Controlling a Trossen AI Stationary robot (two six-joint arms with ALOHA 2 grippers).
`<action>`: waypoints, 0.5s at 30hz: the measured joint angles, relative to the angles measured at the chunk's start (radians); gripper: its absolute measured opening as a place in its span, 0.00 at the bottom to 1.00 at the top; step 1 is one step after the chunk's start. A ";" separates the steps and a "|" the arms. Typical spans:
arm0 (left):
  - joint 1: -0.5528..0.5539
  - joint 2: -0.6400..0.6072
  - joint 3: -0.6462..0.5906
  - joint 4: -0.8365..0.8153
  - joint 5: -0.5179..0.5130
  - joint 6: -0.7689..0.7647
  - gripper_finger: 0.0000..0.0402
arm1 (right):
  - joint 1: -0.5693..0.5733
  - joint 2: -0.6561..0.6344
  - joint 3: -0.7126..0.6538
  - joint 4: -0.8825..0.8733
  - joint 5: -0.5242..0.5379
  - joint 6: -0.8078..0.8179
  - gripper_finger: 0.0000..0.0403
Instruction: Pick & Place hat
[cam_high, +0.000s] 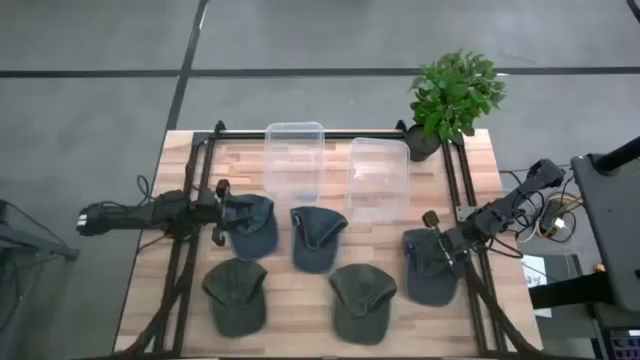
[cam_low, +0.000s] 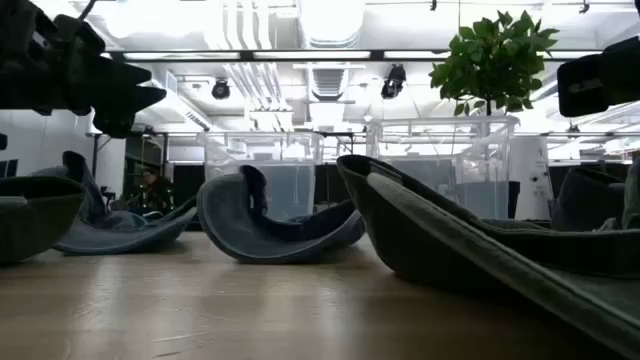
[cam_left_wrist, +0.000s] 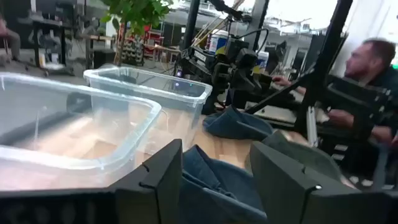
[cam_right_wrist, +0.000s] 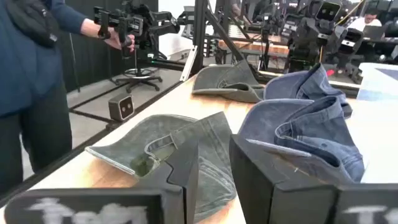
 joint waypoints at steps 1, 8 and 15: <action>0.000 0.000 0.000 -0.003 0.001 0.023 0.45 | 0.000 0.000 0.000 0.000 0.000 -0.009 0.21; 0.000 0.009 0.000 -0.017 0.002 0.145 0.45 | 0.000 0.000 0.000 0.000 0.000 -0.099 0.21; 0.000 0.019 0.000 -0.024 0.002 0.092 0.45 | 0.000 0.000 0.000 0.000 0.000 -0.124 0.21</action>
